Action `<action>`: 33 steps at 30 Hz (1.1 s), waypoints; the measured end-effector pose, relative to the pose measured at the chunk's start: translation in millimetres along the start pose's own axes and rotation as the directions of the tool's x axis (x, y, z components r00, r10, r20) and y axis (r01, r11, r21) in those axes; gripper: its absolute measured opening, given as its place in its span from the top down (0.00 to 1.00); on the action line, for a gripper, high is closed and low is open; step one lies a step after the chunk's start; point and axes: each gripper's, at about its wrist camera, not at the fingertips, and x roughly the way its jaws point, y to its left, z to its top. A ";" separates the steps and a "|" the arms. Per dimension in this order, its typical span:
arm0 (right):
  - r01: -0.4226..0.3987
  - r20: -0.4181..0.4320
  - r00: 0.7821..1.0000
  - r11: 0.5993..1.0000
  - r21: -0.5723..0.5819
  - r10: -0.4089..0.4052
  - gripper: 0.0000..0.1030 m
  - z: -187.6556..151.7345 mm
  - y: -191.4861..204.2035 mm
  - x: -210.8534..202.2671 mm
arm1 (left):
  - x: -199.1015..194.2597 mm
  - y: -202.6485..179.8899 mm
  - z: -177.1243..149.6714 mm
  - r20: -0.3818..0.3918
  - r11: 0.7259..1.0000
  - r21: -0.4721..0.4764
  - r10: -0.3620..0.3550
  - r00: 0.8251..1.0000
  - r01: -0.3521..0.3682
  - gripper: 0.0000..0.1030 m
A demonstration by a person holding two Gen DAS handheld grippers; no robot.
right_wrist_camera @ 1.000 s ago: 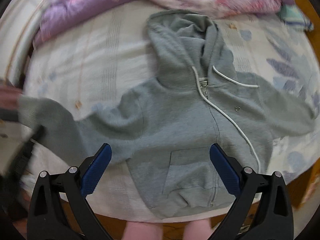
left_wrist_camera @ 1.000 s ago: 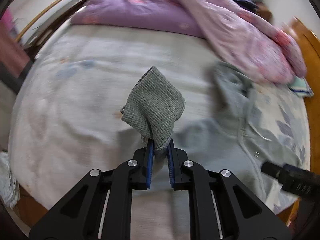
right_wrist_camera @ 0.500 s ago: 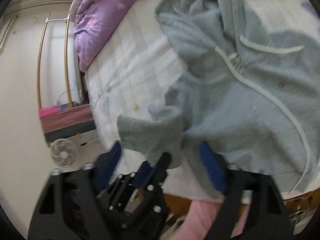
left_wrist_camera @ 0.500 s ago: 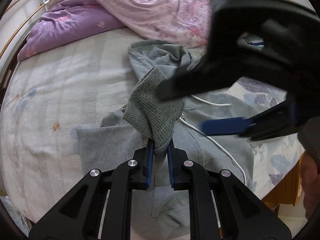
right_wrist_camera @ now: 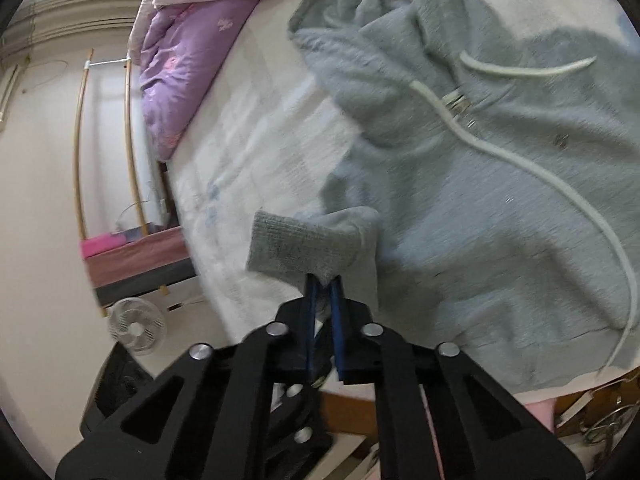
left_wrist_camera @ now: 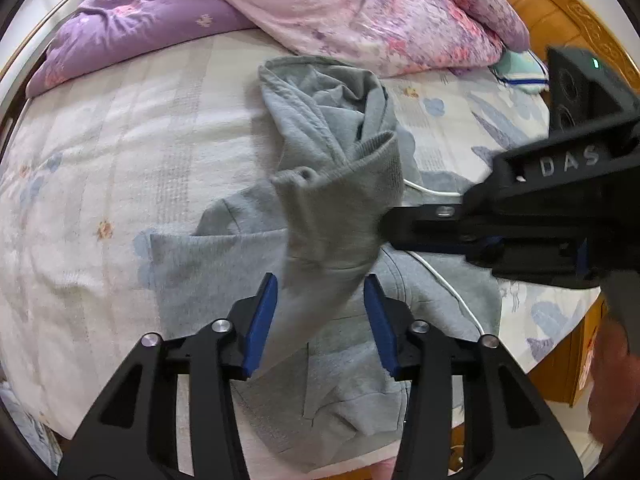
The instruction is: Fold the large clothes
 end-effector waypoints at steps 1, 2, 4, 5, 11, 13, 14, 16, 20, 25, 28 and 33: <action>0.006 0.006 1.000 1.000 0.003 -0.006 1.00 2.7 -4.6 -2.0 | 1.9 5.5 -1.0 -0.015 1.000 -0.017 -0.013 1.000 0.012 0.55; 0.025 0.019 0.999 1.000 0.001 -0.025 1.00 6.9 -11.1 -5.0 | 4.4 10.3 -2.3 -0.029 0.999 -0.035 -0.013 0.999 0.012 0.55; 0.076 0.040 0.996 0.997 0.000 -0.076 1.00 14.0 -23.6 -7.4 | 14.6 21.2 -5.9 -0.052 0.998 -0.068 0.007 0.999 -0.010 0.55; 0.098 0.046 0.994 0.995 0.012 -0.099 1.00 18.3 -32.2 -8.1 | 19.8 25.2 -7.1 -0.066 0.997 -0.075 0.018 0.998 -0.023 0.55; 0.227 -0.005 0.974 0.974 0.013 -0.227 0.59 33.3 -65.0 16.3 | 57.8 56.5 -24.6 -0.153 0.986 -0.142 0.066 0.986 -0.088 0.55; 0.250 0.007 0.968 0.968 -0.021 -0.250 0.25 34.7 -53.0 36.0 | 69.4 67.1 -33.2 -0.186 0.981 -0.162 0.077 0.980 -0.108 0.55; 0.263 0.011 0.965 0.964 -0.036 -0.263 0.23 35.3 -47.7 43.3 | 73.0 71.7 -36.4 -0.193 0.979 -0.170 0.082 0.978 -0.116 0.55; 0.305 0.028 0.952 0.949 -0.080 -0.304 0.23 38.5 -29.0 66.5 | 79.0 83.2 -43.7 -0.204 0.973 -0.191 0.089 0.975 -0.129 0.55; 0.483 0.127 0.875 0.850 -0.209 -0.466 0.24 36.3 7.8 114.6 | 88.0 105.9 -50.8 -0.219 0.958 -0.244 0.094 0.971 -0.148 0.55; 0.643 0.209 0.764 0.700 -0.309 -0.610 0.37 33.5 5.8 184.9 | 98.8 139.1 -49.9 -0.207 0.942 -0.300 0.088 0.974 -0.149 0.49; 0.688 0.208 0.725 0.672 -0.275 -0.656 0.50 37.9 -19.4 202.6 | 107.0 159.7 -49.1 -0.196 0.930 -0.339 0.075 0.978 -0.140 0.44; 0.565 0.216 0.821 0.807 -0.172 -0.528 0.78 39.9 -41.2 147.8 | 122.5 184.7 -46.6 -0.184 0.912 -0.402 0.004 0.983 -0.079 0.16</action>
